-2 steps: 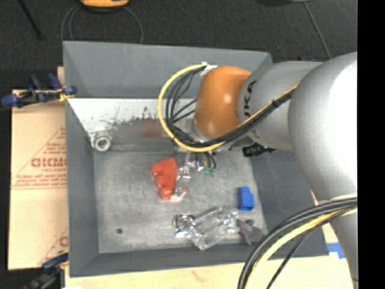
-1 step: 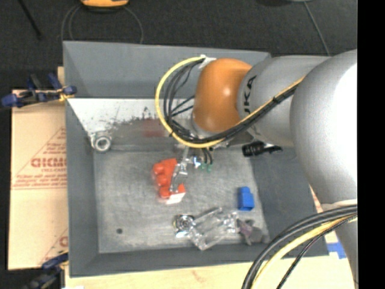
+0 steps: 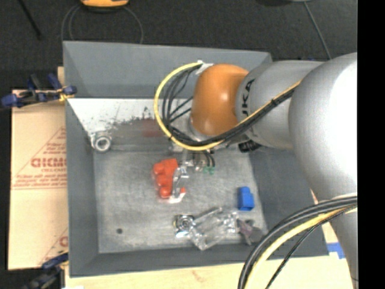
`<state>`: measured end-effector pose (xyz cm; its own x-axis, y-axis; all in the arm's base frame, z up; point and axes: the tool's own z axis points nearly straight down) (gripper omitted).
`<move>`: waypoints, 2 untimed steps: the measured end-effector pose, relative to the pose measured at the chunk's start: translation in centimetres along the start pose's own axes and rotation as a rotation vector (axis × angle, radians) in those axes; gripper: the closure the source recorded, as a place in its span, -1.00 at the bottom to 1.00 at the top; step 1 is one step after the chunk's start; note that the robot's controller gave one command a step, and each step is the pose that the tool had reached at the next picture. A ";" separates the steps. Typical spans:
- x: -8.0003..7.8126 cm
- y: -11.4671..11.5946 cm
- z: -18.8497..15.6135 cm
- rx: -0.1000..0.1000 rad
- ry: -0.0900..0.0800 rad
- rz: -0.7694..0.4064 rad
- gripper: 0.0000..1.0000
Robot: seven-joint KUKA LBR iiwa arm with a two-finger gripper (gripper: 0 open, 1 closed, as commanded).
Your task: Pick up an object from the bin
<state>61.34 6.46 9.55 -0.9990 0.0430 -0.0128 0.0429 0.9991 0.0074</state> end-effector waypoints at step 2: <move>-0.6 -0.7 1.8 0.000 0.011 -0.401 -1.00</move>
Offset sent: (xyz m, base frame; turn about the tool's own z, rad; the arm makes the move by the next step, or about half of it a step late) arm -0.0306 0.0053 0.0141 0.0269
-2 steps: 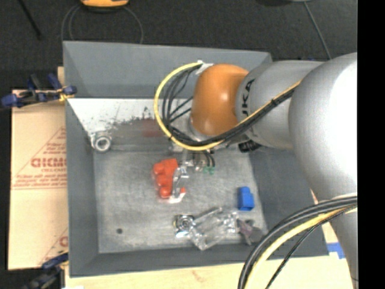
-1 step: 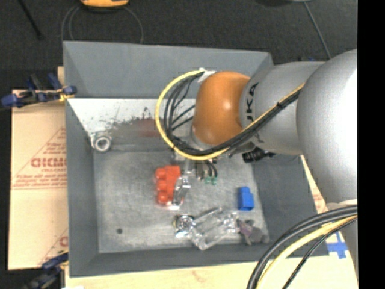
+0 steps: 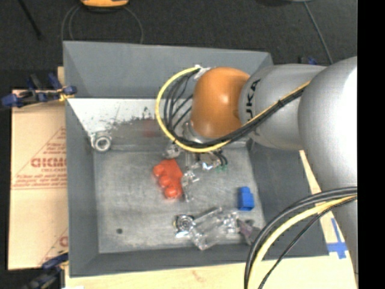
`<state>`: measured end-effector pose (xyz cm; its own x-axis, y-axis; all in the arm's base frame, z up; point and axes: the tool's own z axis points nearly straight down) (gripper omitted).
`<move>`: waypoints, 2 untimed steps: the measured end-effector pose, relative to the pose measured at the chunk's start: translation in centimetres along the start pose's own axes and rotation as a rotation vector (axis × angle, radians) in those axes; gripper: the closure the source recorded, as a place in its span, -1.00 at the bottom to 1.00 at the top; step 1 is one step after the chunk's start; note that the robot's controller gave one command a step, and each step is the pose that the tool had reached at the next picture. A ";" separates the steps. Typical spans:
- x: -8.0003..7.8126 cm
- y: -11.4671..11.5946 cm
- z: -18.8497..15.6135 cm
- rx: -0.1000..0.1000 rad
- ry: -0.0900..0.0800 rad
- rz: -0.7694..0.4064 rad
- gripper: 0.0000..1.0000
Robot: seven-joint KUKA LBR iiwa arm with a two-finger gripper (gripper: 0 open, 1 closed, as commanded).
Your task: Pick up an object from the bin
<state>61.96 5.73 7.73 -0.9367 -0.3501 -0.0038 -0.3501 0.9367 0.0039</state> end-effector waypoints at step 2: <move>2.6 0.8 0.0 0.011 -0.013 -0.429 -1.00</move>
Offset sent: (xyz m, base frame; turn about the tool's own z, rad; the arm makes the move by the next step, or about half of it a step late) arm -0.0176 0.0015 -0.0073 -0.1582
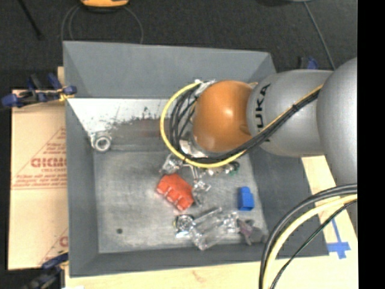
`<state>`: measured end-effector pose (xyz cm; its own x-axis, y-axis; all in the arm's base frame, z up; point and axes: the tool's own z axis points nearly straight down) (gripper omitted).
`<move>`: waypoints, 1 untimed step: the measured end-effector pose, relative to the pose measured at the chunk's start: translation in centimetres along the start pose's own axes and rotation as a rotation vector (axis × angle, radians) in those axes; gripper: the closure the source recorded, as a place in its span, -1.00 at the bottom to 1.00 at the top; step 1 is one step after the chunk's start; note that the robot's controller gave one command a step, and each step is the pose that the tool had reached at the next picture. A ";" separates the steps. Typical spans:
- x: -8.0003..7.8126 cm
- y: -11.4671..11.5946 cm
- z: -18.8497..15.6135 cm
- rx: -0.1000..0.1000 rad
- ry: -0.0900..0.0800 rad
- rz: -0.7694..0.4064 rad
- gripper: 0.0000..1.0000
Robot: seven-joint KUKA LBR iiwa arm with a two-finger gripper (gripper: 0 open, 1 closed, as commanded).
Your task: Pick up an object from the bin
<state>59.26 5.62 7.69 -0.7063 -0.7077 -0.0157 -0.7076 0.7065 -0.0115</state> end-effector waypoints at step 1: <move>1.8 3.4 0.0 0.003 -0.005 -0.194 -1.00</move>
Offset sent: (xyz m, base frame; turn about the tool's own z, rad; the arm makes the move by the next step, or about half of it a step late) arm -0.0439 0.0113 -0.0069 -0.1981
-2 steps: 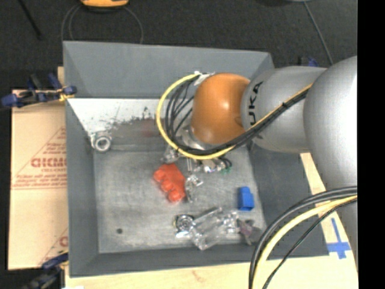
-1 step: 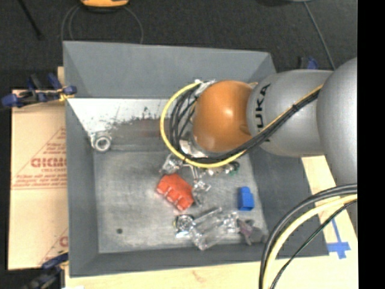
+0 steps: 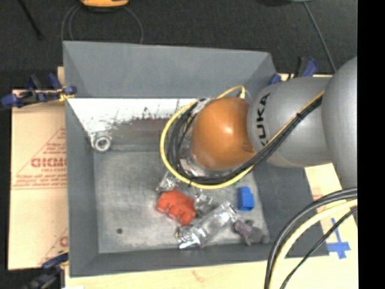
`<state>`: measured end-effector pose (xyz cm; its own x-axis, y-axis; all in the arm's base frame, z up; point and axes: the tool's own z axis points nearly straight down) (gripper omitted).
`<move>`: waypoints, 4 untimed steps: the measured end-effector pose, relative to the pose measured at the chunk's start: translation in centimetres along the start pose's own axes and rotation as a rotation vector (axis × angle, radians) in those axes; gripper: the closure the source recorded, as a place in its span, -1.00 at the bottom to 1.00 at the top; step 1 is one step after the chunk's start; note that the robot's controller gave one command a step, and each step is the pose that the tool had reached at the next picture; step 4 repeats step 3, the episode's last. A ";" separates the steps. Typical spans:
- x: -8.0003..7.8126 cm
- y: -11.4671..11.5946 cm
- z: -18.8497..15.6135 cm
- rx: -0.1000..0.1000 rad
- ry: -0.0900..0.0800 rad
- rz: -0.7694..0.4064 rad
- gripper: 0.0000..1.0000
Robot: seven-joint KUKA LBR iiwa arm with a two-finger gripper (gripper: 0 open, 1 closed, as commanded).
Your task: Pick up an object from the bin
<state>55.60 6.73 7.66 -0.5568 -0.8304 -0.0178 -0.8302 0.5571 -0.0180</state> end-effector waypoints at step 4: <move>-5.3 2.4 -13.1 -0.013 0.007 -0.398 1.00</move>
Offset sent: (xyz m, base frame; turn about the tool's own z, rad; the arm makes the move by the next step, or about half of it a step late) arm -0.0001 0.0370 -0.0060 -0.4102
